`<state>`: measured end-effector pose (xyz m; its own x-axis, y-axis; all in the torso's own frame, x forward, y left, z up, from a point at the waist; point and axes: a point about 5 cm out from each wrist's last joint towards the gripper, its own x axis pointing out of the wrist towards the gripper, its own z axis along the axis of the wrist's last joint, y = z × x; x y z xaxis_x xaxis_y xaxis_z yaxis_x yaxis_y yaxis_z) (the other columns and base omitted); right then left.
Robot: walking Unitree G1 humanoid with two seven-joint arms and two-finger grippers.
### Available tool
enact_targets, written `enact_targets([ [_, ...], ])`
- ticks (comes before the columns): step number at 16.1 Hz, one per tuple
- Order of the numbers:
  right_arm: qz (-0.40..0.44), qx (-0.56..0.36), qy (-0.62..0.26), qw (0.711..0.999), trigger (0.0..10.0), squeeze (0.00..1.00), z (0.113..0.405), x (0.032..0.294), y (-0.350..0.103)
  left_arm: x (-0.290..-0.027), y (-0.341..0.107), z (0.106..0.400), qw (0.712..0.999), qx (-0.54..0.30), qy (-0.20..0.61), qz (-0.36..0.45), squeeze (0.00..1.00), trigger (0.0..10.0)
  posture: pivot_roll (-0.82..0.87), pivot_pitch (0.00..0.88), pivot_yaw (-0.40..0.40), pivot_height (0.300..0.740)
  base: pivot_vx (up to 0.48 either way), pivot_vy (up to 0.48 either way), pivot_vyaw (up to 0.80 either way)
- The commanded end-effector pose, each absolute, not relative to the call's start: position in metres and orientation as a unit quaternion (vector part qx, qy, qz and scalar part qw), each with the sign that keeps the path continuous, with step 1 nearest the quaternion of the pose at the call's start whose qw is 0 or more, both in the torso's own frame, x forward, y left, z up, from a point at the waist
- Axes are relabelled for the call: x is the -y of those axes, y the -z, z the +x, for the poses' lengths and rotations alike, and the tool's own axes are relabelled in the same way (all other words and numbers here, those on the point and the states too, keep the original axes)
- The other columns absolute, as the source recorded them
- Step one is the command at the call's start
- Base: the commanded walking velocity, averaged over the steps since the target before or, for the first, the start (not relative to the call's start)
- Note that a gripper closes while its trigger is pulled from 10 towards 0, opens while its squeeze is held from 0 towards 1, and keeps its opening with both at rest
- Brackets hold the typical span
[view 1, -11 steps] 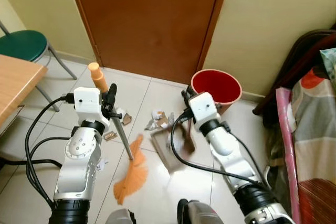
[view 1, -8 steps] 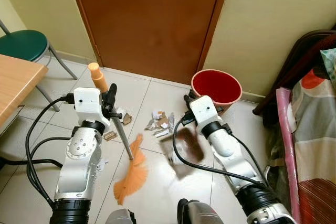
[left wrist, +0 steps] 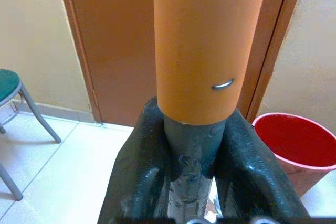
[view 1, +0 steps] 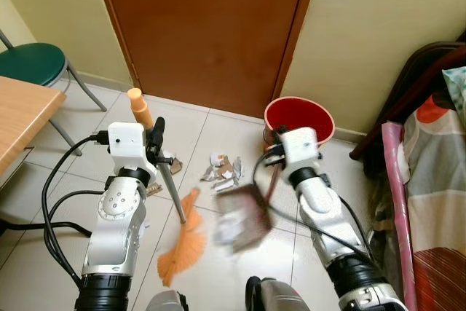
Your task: Sweep floor
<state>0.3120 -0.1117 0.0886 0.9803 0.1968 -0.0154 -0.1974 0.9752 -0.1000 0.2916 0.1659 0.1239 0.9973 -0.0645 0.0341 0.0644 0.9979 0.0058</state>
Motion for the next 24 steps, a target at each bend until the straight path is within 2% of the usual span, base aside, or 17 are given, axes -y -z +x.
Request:
enact_targets([
  [1,-0.033,-0.012,-0.087,0.996,10.0,0.0,0.315,0.115,-0.089,-0.166,-0.125,0.293,0.999,0.021,0.029,0.002,0.0,10.0,-0.04,0.103,-0.047,0.74,0.0,0.0,0.0],
  [5,-0.047,0.004,-0.049,0.998,10.0,0.0,0.318,0.123,-0.095,-0.167,-0.125,0.294,1.0,0.023,0.019,0.003,0.0,10.0,-0.04,0.101,-0.051,0.74,0.0,0.0,0.0],
  [9,-0.007,0.029,0.029,0.999,10.0,0.0,0.324,0.142,-0.107,-0.167,-0.126,0.296,1.0,0.025,0.012,0.004,0.0,10.0,-0.04,0.099,-0.051,0.74,0.0,0.0,0.0],
  [10,-0.049,0.064,0.003,0.997,10.0,0.0,0.326,0.137,-0.119,-0.168,-0.126,0.296,1.0,0.026,0.011,0.005,0.0,10.0,-0.04,0.098,-0.051,0.74,0.0,0.0,0.0],
  [11,-0.046,0.067,0.001,0.997,10.0,0.0,0.327,0.136,-0.121,-0.168,-0.126,0.297,1.0,0.026,0.01,0.005,0.0,10.0,-0.04,0.098,-0.051,0.74,0.0,0.0,0.0],
  [14,0.031,0.023,0.04,0.998,10.0,0.0,0.329,0.143,-0.113,-0.17,-0.128,0.298,0.999,0.031,0.0,0.009,0.0,10.0,-0.04,0.097,-0.054,0.74,0.0,0.0,0.0],
  [19,0.071,0.002,0.059,0.996,10.0,0.0,0.331,0.15,-0.108,-0.18,-0.126,0.298,0.999,0.027,-0.032,0.015,0.0,10.0,-0.04,0.095,-0.058,0.74,0.0,0.0,0.0],
  [24,0.09,-0.017,0.055,0.994,10.0,0.0,0.331,0.147,-0.102,-0.175,-0.14,0.3,0.998,0.06,-0.03,-0.01,0.0,10.0,-0.04,0.096,-0.061,0.74,0.0,0.0,0.0],
])
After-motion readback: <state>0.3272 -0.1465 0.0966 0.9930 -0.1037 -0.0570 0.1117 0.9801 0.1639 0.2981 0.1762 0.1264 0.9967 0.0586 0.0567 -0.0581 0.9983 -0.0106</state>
